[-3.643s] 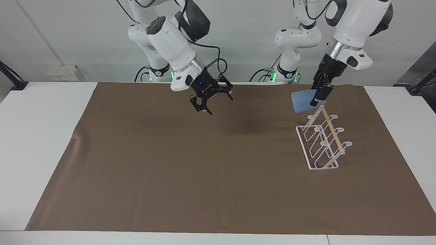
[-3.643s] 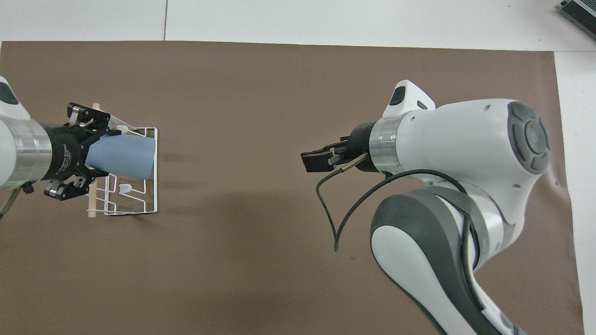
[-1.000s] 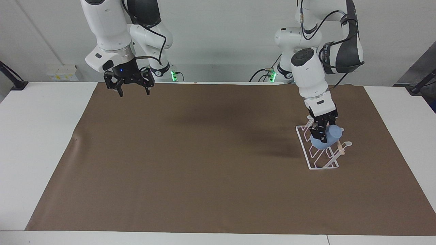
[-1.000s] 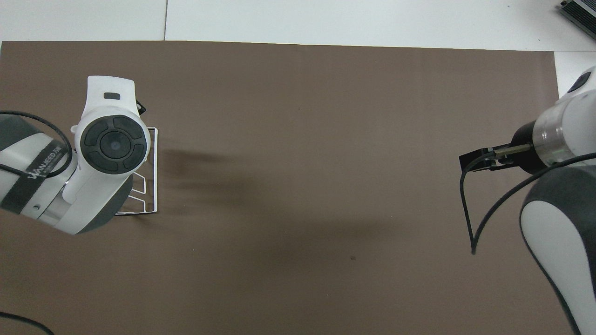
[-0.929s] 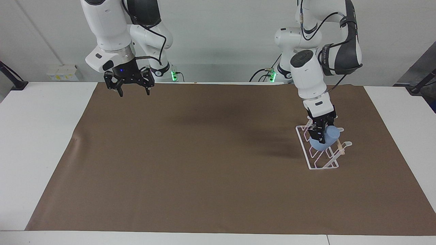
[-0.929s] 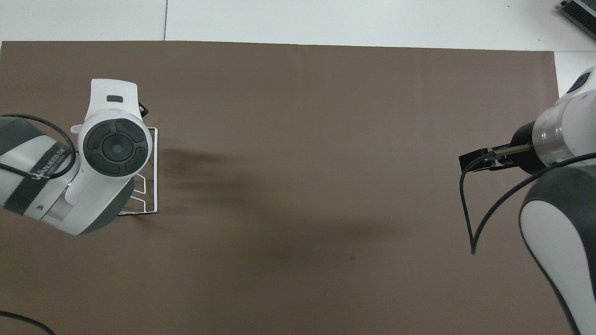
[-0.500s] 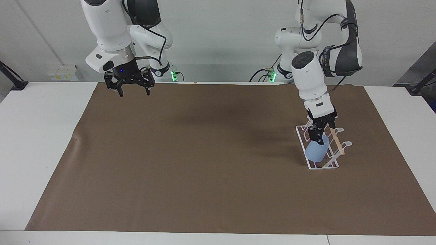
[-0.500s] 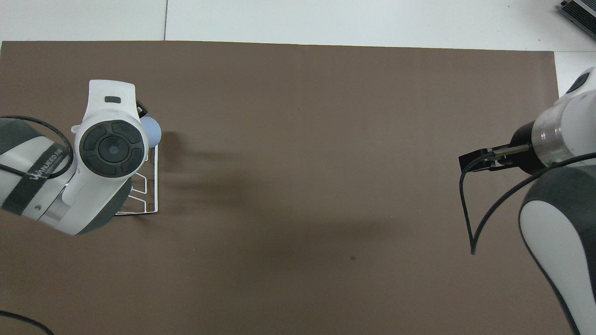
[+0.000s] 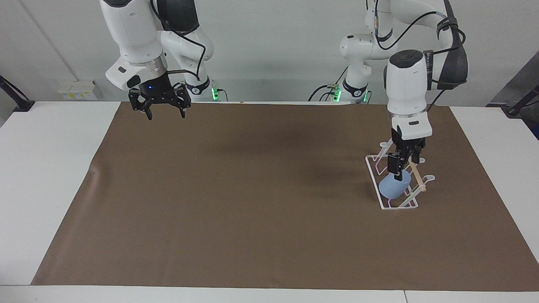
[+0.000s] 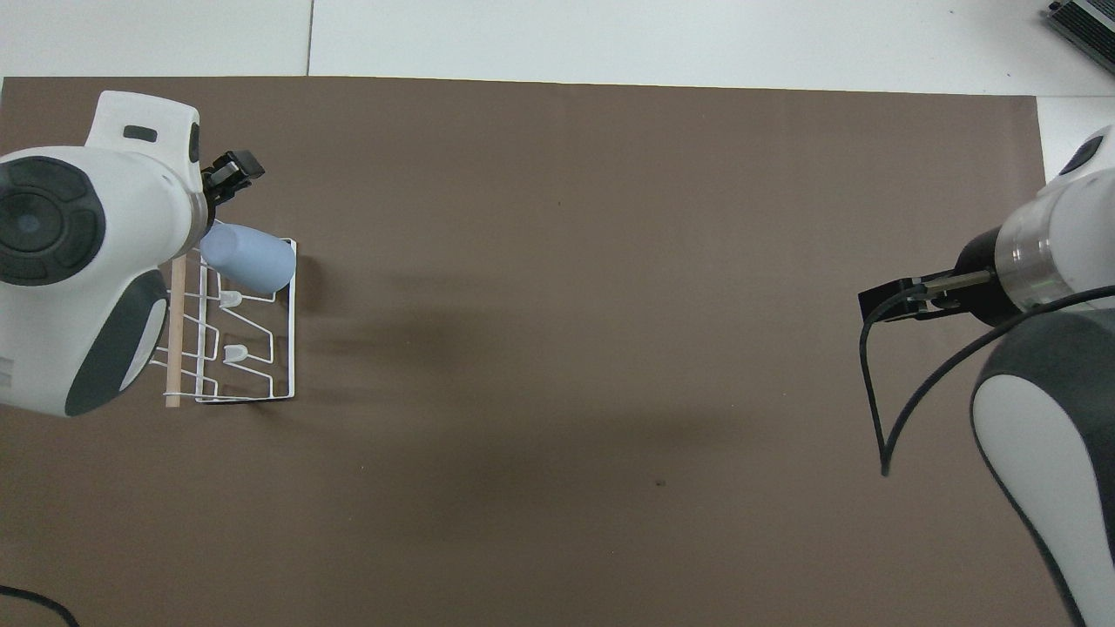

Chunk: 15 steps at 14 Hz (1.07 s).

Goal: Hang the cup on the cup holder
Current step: 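Release the cup and pull the left gripper back from the rack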

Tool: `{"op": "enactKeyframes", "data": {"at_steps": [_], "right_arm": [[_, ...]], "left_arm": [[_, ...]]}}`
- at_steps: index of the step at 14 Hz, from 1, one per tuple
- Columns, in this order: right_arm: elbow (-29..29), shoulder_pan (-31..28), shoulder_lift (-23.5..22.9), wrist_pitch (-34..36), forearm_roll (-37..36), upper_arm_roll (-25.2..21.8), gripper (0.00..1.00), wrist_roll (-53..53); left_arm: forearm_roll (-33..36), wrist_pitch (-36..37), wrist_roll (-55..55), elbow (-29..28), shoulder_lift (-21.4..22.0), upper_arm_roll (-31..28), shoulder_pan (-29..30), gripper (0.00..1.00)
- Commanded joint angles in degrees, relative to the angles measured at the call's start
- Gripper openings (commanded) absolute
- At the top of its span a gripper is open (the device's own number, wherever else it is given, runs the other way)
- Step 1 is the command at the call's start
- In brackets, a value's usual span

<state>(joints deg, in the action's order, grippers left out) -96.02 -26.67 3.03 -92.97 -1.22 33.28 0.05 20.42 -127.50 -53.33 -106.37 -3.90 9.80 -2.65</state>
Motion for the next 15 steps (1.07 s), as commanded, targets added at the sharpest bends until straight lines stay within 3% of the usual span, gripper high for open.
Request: {"op": "enactKeyframes", "data": {"at_steps": [1, 7, 11, 15], "right_arm": [[-0.7, -0.8, 0.8, 0.3, 1.0, 0.0, 1.0, -1.7], [-0.7, -0.8, 0.8, 0.3, 1.0, -0.2, 1.0, -1.7], [-0.7, -0.8, 0.8, 0.3, 1.0, -0.4, 1.0, -1.8], [-0.7, -0.8, 0.8, 0.3, 1.0, -0.5, 1.0, -1.8]], "left_arm": [[-6.9, 5.0, 14.6, 2.5, 0.8, 0.1, 1.2, 1.0], [-12.7, 26.2, 38.1, 12.0, 1.1, 0.6, 5.4, 1.0], [-17.5, 33.7, 46.3, 12.3, 4.1, -0.1, 6.9, 1.0], [-17.8, 40.6, 52.1, 12.9, 5.3, -0.6, 7.2, 1.0]]}}
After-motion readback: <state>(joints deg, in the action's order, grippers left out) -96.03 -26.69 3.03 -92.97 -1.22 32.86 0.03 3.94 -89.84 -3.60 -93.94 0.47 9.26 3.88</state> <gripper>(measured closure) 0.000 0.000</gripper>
